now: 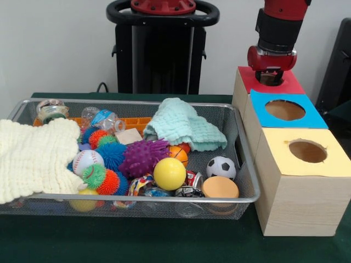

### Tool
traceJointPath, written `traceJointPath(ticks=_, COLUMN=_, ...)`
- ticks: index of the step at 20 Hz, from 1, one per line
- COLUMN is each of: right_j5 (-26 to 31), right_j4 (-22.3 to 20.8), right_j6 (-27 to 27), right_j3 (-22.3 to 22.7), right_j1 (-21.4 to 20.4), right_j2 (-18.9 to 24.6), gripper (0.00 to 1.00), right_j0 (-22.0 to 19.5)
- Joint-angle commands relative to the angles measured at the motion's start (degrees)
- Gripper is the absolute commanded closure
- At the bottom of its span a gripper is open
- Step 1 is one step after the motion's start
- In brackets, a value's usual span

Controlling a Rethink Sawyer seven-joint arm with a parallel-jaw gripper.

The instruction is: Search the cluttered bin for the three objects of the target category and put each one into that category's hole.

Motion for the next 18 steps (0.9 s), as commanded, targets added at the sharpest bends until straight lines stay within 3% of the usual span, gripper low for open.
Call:
traceJointPath(ticks=1, right_j5=-1.63, right_j4=2.74, right_j6=12.51, right_j3=-0.25, right_j1=2.1, right_j2=1.91, gripper=0.0, right_j0=-0.62)
traceJointPath(ticks=13, right_j5=-0.81, right_j4=2.91, right_j6=12.39, right_j3=-0.35, right_j1=1.97, right_j2=1.96, gripper=0.0, right_j0=-0.76)
traceJointPath(ticks=14, right_j5=-0.77, right_j4=2.94, right_j6=12.39, right_j3=-0.34, right_j1=1.97, right_j2=2.0, gripper=1.0, right_j0=-0.78)
traceJointPath(ticks=18, right_j5=-0.4, right_j4=2.98, right_j6=12.35, right_j3=-0.48, right_j1=1.94, right_j2=1.81, gripper=1.0, right_j0=-0.74)
